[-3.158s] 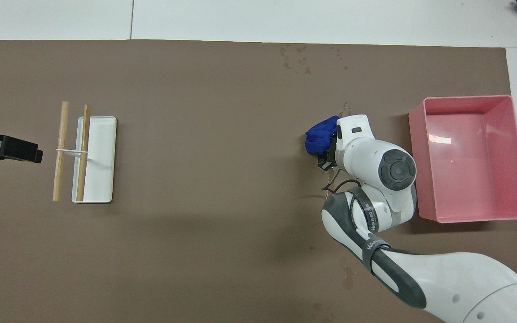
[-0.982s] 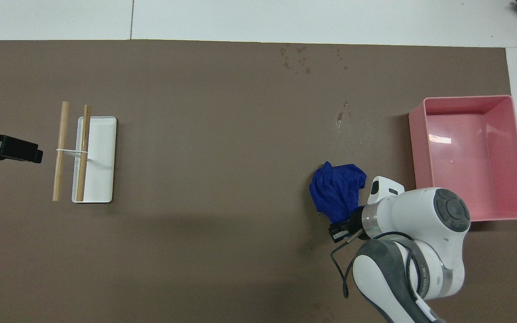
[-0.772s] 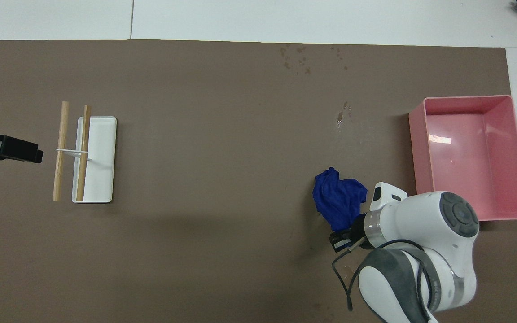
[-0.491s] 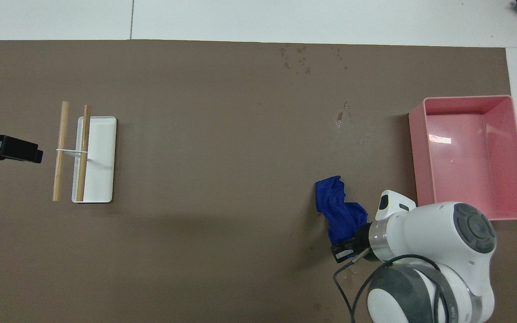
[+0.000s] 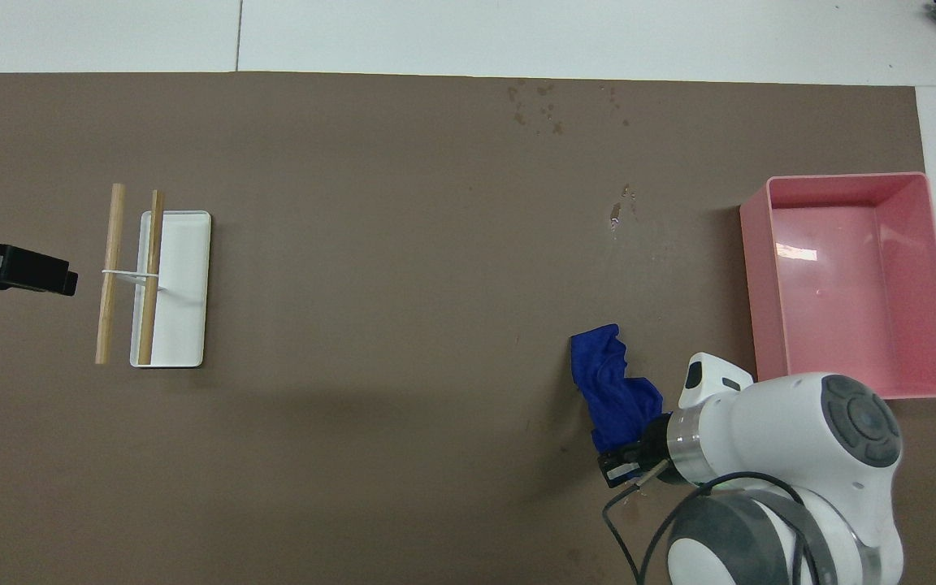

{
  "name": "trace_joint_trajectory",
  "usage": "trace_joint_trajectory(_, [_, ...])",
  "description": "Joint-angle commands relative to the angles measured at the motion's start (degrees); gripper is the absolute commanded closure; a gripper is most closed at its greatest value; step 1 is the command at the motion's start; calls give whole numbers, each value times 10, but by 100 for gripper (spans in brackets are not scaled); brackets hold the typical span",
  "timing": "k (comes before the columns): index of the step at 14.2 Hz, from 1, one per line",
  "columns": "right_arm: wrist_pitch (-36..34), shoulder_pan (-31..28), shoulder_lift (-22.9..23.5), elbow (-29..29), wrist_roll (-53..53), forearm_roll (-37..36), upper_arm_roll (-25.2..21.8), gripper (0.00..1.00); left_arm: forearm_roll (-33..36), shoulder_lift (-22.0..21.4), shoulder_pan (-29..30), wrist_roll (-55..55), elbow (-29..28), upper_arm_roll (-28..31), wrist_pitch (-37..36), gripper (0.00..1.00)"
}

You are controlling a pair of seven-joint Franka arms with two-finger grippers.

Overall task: Wipe water with towel using both arms
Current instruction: 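Rub the towel back and forth over the streak's nearer end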

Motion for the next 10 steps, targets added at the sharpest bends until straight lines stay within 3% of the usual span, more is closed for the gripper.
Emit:
trace_joint_trajectory(1, [-79,-8,-34,34,35,12,1,100,8,-14,7,8,-16,-5,5,0])
trace_joint_trajectory(4, [-129,-26,-31,87,36,1,-1,100,8,-14,7,8,-16,-5,5,0])
trace_joint_trajectory(8, [-129,-35,-22,105,30,-13,0,100,8,-14,7,8,-16,-5,5,0])
trace_joint_trajectory(10, [-137,-41,6,150,24,-54,1,100,8,-14,7,8,-16,-5,5,0])
